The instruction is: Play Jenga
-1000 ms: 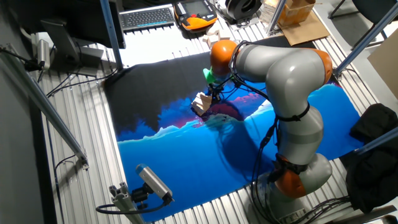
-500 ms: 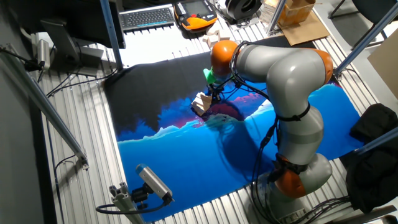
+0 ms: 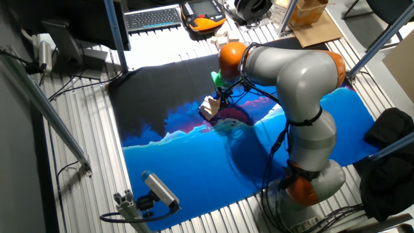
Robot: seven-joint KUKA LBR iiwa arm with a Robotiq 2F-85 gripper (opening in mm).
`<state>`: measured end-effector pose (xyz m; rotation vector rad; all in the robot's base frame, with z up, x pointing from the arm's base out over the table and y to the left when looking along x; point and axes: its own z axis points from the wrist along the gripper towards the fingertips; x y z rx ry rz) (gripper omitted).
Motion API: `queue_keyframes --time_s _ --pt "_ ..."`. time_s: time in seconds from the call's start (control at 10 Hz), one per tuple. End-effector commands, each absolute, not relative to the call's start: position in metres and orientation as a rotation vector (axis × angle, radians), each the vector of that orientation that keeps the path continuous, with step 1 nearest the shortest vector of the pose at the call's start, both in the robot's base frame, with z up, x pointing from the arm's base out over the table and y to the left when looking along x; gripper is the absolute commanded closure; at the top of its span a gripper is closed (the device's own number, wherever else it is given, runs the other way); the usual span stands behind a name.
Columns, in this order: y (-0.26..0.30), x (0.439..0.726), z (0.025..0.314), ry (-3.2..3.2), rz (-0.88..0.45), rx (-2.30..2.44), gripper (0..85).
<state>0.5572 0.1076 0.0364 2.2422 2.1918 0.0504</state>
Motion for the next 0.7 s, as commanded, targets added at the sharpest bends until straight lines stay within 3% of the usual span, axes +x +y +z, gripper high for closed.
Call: queue_keyframes --time_s 0.0,0.6 --pt "0.1076 0.5573 0.0361 2.192 0.05 2.242 34.0" --pt "0.1096 0.5555 0.0347 2.196 0.051 2.239 34.0"
